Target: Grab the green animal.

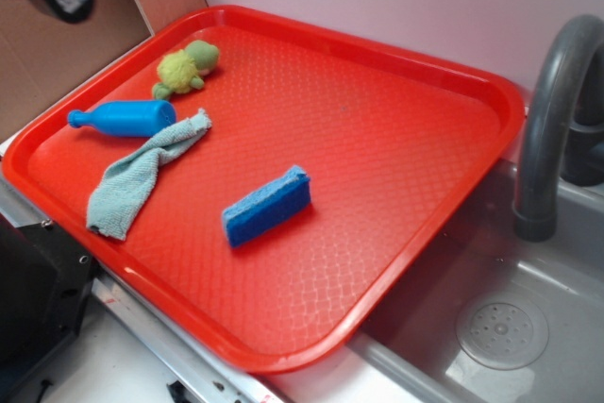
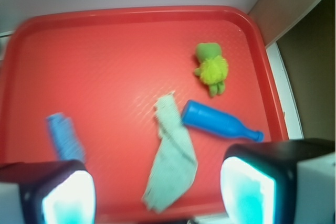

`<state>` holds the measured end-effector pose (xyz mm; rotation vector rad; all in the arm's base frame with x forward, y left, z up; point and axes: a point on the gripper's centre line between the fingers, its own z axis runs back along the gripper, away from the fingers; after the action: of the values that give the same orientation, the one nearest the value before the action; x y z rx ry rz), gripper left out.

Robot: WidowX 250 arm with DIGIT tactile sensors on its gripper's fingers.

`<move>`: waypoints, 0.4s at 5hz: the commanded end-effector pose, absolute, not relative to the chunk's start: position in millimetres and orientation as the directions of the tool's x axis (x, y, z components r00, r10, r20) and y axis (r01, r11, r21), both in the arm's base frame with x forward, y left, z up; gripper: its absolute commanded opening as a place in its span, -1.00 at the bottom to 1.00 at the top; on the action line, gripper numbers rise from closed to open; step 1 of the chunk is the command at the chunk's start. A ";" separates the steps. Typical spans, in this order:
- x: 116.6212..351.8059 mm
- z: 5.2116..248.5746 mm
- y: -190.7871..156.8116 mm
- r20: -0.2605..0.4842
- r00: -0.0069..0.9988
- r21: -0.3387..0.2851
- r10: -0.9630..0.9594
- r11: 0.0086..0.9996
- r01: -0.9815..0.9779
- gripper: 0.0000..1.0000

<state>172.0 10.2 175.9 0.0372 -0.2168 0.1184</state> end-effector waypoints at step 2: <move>226.1 103.1 86.0 0.175 0.960 0.141 0.220 0.959 -0.246 1.00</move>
<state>220.8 79.0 87.0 0.1534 -0.0934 0.2207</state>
